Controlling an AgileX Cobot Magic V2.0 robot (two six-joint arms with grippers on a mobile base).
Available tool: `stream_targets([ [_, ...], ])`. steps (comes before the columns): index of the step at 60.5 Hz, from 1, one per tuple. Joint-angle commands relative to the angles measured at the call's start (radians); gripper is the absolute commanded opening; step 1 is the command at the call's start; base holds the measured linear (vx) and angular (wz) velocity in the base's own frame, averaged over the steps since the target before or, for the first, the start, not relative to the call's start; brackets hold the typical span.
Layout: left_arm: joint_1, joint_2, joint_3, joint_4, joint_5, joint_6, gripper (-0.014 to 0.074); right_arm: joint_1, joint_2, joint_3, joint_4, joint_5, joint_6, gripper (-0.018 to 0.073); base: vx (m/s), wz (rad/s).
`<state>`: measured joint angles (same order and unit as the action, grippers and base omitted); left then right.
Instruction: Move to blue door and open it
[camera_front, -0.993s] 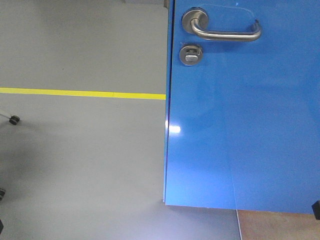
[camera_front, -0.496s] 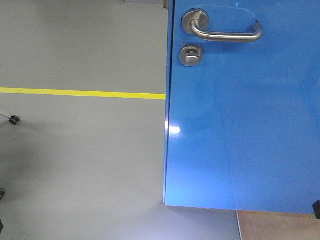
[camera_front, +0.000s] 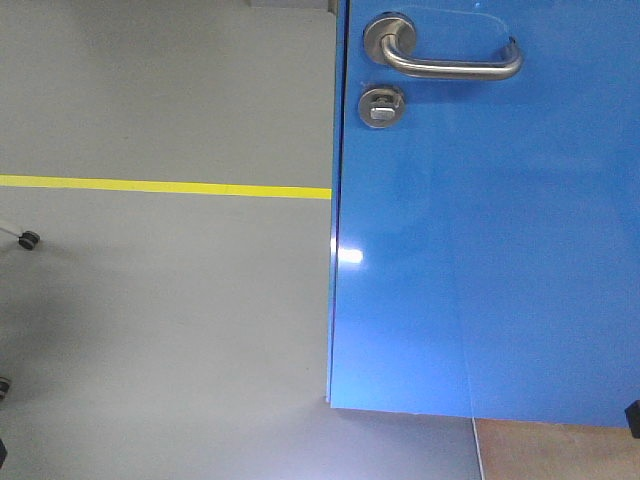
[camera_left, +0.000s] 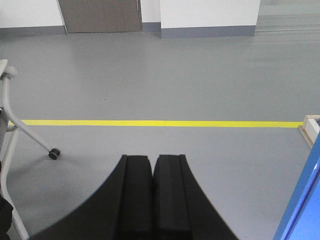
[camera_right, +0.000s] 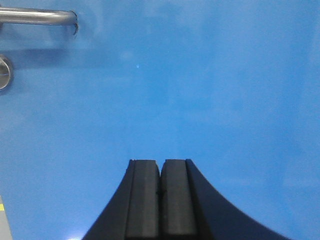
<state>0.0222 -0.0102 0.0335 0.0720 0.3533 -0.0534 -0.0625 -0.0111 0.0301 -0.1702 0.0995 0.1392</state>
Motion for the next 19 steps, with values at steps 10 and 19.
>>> stream_targets([
  [10, -0.005, -0.017, -0.035, -0.005, -0.076, -0.004, 0.0071, -0.006, -0.01, 0.01, -0.002, -0.086, -0.01, -0.0004, 0.0, 0.0],
  [19, -0.005, -0.017, -0.035, -0.005, -0.076, -0.004, 0.0071, -0.006, -0.01, 0.01, -0.002, -0.086, -0.01, -0.0004, 0.0, 0.0],
])
